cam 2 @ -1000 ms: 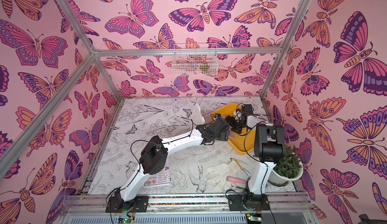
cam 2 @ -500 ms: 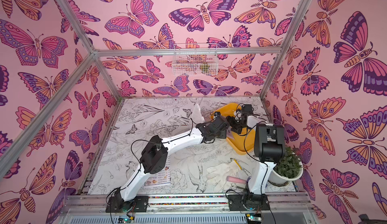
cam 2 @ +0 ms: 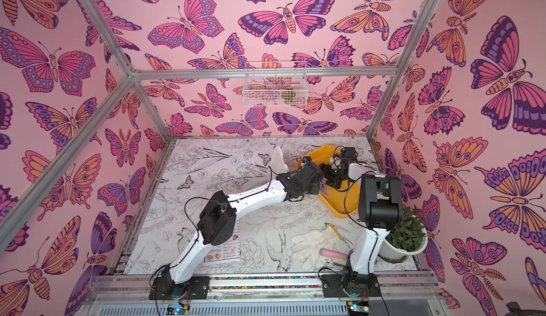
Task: Replace the menus in the menu holders
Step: Pick up the menu from the storage box.
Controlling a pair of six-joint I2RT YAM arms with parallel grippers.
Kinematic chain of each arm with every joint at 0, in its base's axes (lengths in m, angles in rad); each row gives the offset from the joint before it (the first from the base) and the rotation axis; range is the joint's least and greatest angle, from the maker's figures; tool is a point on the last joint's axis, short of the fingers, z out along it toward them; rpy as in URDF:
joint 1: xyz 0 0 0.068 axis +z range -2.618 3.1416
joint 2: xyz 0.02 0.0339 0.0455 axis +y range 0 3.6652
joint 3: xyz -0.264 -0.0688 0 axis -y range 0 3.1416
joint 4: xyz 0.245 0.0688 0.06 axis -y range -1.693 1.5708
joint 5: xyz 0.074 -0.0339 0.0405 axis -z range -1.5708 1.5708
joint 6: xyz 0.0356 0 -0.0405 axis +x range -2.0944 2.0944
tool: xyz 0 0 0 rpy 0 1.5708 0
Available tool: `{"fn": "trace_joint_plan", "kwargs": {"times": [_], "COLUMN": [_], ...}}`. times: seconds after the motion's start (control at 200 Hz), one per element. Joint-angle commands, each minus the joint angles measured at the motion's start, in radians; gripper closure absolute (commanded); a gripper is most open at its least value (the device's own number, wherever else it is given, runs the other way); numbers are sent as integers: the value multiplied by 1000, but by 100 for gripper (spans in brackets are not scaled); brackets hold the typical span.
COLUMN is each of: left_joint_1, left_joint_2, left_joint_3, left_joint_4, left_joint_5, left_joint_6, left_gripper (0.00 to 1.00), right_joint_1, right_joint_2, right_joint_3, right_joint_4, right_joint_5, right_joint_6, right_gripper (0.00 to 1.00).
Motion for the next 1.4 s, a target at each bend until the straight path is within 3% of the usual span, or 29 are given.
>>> {"fn": "trace_joint_plan", "kwargs": {"times": [0.0, 0.145, 0.346, 0.551, 1.017, 1.222, 1.398], "left_joint_1": [9, 14, 14, 10, -13, -9, 30], "left_joint_2": [4, 2, -14, -23, -162, -229, -318], "left_joint_3": [12, 8, 14, 38, 134, 235, 210], "left_joint_4": [-6, -6, -3, -2, -21, -153, -241], "left_joint_5": [0, 15, 59, 92, 253, 298, 324], "left_joint_6": [-13, -29, -28, -14, 184, 298, 354], "left_gripper": [80, 82, 100, 100, 100, 100, 100], "right_joint_1": [7, 7, 1, -30, -167, -228, -247], "right_joint_2": [-9, -8, -47, -129, -484, -566, -629], "right_joint_3": [-9, -9, -9, 7, -123, -160, -202], "right_joint_4": [-63, -62, -57, -75, -26, 52, 163], "right_joint_5": [26, 26, 20, 31, 11, -82, -204], "right_joint_6": [1, 0, 16, 33, 158, 271, 424], "right_gripper": [12, 12, 11, 8, 3, 2, 4]}}
